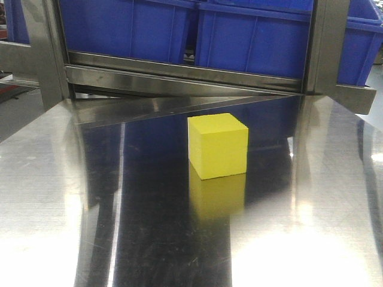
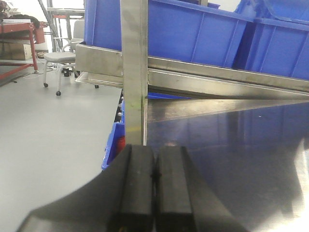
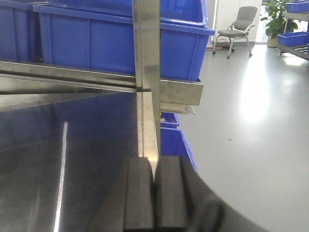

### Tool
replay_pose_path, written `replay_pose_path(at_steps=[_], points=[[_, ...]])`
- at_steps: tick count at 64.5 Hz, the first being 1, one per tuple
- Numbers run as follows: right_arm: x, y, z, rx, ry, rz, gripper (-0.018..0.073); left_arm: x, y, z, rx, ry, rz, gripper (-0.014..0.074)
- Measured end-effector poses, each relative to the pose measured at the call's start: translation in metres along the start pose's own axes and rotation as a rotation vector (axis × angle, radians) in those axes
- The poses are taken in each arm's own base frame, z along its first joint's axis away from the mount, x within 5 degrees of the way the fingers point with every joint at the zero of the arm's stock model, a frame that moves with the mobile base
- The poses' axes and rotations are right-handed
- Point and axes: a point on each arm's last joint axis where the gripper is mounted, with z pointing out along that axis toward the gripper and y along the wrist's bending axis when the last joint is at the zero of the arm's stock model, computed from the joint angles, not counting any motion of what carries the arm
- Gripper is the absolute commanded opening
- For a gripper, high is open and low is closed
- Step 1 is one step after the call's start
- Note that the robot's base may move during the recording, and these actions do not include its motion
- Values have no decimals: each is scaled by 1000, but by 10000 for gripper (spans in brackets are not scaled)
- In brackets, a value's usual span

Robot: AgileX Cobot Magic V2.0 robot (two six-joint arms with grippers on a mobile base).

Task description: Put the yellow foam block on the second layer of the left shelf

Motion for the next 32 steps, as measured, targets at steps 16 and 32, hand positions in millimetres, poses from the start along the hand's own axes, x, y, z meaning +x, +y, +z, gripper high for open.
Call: replay_pose_path(at_steps=[16, 32], points=[[0, 0, 0, 0, 0, 0, 60, 0, 0, 0, 0, 0, 0, 137], [0, 0, 0, 0, 0, 0, 60, 0, 0, 0, 0, 0, 0, 137]])
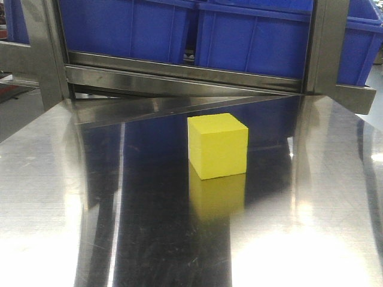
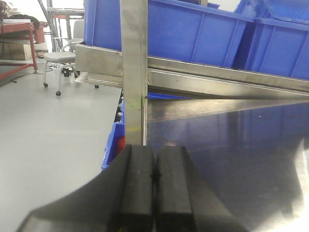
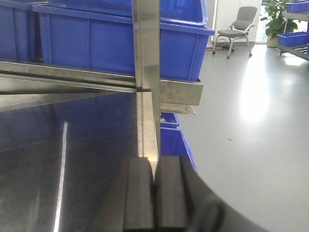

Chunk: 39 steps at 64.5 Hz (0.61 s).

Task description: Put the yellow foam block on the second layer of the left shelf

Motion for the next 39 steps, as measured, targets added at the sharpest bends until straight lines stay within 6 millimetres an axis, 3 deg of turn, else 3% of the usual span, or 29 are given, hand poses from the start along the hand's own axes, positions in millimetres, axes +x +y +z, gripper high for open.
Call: replay_pose_path(at_steps=[27, 39], points=[[-5, 0, 0, -3, -28, 0, 60, 0, 0, 0, 0, 0, 0, 137], [-53, 2, -10, -7, -154, 1, 60, 0, 0, 0, 0, 0, 0, 137]])
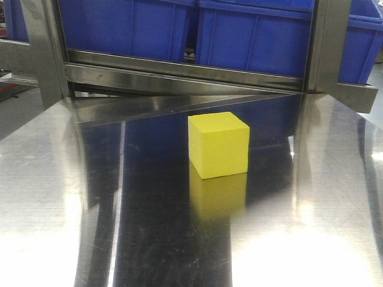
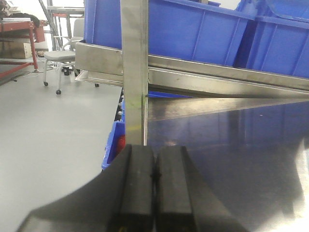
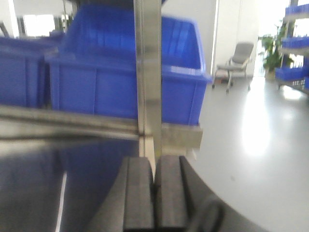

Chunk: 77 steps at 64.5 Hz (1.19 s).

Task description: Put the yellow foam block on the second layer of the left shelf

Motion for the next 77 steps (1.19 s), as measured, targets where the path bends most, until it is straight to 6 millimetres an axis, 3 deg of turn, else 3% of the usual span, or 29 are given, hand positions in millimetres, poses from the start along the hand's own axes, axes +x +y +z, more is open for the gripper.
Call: replay_pose_path(at_steps=[9, 20, 26, 32, 37, 40, 55, 77], points=[[-45, 2, 9, 5, -3, 1, 60, 0, 0, 0, 0, 0, 0, 137], [-93, 5, 40, -11, 86, 4, 90, 0, 0, 0, 0, 0, 0, 137], [-112, 12, 60, -61, 136, 8, 225, 0, 0, 0, 0, 0, 0, 137], [-124, 23, 83, -129, 232, 7, 456, 0, 0, 0, 0, 0, 0, 137], [-123, 34, 104, -184, 338, -2, 603, 0, 0, 0, 0, 0, 0, 137], [-120, 43, 115, -219, 414, -13, 647, 0, 0, 0, 0, 0, 0, 137], [-88, 96, 163, -360, 763, -113, 625, 0, 0, 0, 0, 0, 0, 137], [-65, 192, 215, -441, 1109, -192, 625, 0, 0, 0, 0, 0, 0, 137]])
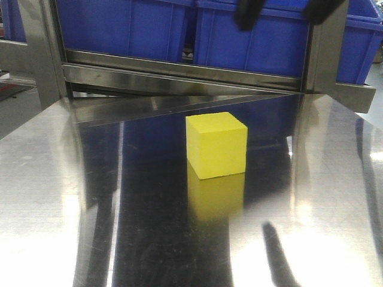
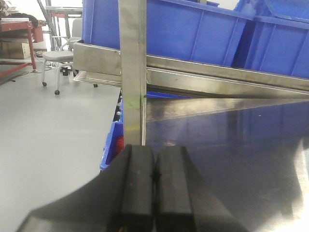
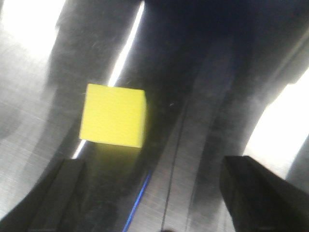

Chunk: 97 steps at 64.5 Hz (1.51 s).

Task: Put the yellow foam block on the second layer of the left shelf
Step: 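Lower the open right gripper over the yellow foam cube, then close the right gripper on the yellow cube and lift it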

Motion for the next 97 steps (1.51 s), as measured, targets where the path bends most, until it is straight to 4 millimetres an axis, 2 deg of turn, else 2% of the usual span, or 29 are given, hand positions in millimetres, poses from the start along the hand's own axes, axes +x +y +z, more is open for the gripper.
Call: replay_pose_path(at_steps=[10, 25, 35, 61, 80, 87, 97], points=[[-16, 25, 40, -8, 87, -5, 625, 0, 0, 0, 0, 0, 0, 137], [-13, 33, 82, 15, 185, 13, 625, 0, 0, 0, 0, 0, 0, 137], [-11, 34, 99, 20, 207, 16, 625, 0, 0, 0, 0, 0, 0, 137], [-8, 37, 127, 21, 221, 19, 625, 0, 0, 0, 0, 0, 0, 137], [-1, 30, 151, 34, 254, 37, 620, 0, 0, 0, 0, 0, 0, 137], [3, 30, 157, 32, 259, 37, 538, 0, 0, 0, 0, 0, 0, 137], [5, 29, 160, 29, 251, 39, 342, 0, 0, 0, 0, 0, 0, 137]])
